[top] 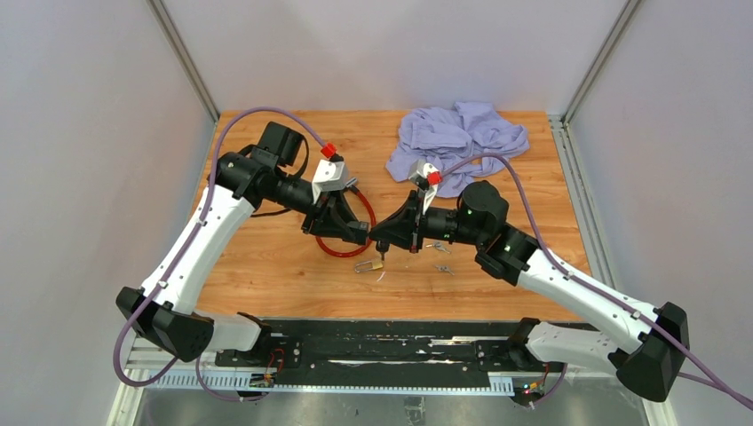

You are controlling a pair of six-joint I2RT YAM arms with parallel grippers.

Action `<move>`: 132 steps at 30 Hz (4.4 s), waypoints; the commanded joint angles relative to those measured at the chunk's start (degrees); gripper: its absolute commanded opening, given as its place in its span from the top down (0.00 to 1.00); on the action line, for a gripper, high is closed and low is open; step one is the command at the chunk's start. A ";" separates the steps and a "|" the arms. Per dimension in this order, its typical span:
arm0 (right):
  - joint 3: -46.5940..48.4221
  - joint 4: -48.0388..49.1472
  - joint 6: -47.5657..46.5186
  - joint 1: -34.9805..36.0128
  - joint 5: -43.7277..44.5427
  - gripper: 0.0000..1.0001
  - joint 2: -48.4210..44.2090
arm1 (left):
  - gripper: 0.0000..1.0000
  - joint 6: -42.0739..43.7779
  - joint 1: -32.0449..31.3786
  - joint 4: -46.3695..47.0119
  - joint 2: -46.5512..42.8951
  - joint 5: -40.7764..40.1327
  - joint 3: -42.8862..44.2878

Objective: Unlock with the key

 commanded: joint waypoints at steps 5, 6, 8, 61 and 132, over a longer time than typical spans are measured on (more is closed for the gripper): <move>2.50 -5.29 1.47 -3.41 -6.54 0.73 -1.05 | 1.00 1.21 -1.62 5.40 -2.36 7.19 0.93; 2.89 -7.16 0.42 -3.53 -6.96 0.70 -1.48 | 1.00 1.17 -1.62 5.40 -2.44 7.04 0.56; 3.73 -10.81 -2.13 -3.56 -7.66 0.60 -2.37 | 1.00 1.00 -1.62 5.40 -2.67 7.06 -0.12; 3.37 -3.38 28.24 -9.34 -14.54 0.99 6.80 | 1.00 -10.26 -1.66 32.42 -9.45 -8.94 -7.61; 0.00 6.75 21.51 -9.24 -8.62 0.99 2.25 | 0.21 -49.42 1.53 56.25 -19.44 -3.74 -35.13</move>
